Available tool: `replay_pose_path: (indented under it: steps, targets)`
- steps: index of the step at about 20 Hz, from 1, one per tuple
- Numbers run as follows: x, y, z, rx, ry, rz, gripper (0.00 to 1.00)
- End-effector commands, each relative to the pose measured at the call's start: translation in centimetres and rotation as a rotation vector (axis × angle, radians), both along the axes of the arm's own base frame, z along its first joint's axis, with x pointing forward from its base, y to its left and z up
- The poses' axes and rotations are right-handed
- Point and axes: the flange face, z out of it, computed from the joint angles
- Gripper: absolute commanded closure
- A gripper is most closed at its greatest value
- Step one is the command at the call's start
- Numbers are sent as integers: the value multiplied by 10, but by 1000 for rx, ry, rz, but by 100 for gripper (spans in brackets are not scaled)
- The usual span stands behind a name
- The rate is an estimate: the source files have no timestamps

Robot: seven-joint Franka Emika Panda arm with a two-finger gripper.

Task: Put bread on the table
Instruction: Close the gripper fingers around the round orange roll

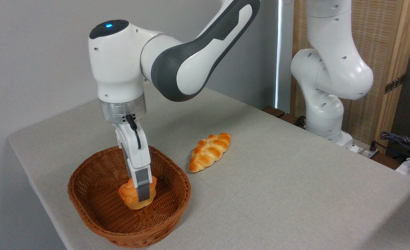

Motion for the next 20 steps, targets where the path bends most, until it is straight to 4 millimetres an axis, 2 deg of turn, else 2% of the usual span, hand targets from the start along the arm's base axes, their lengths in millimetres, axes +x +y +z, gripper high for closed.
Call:
replay_pose_path:
  steps: [1, 4, 5, 7, 10, 11, 12, 20]
  targets:
    - [0, 1, -1, 12, -13, -18, 0]
    - [0, -1, -1, 11, -11, -21, 0]
    - [-1, -3, -2, 10, -5, -25, 6]
    - [-2, -6, -3, 10, -2, -30, 36]
    - [-2, -10, -4, 10, -1, -38, 67]
    - [-3, -17, -6, 8, 2, -50, 75]
    - [-3, -17, -6, 8, 2, -50, 80]
    - [-3, -16, -3, 7, -2, -45, 80]
